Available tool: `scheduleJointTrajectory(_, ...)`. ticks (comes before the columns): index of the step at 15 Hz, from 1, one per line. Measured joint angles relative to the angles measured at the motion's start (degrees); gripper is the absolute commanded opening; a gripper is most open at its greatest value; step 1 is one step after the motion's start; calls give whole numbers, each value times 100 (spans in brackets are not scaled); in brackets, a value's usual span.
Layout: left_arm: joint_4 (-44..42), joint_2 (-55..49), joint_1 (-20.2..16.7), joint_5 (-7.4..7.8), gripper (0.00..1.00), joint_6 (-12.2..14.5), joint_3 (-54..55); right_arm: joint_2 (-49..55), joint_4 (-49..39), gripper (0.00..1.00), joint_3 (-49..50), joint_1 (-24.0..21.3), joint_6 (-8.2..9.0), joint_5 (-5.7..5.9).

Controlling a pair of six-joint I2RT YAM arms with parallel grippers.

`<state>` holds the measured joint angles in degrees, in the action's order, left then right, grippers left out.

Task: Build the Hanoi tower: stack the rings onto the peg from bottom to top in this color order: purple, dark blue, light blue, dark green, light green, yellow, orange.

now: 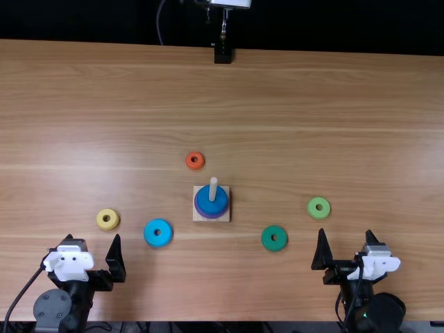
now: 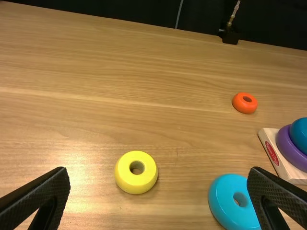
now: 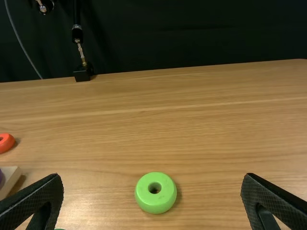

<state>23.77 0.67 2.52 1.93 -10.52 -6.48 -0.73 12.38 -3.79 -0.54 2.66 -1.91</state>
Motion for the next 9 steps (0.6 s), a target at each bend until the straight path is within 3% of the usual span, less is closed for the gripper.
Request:
scheduleJointTrajectory(5,-295,0,0,28,100,4,17,0,-2,100,-2,0,0,2)
scheduleJointTrajectory(9,-870,2,52,168,100,7,-247,0,-2,100,0,0,0,0)
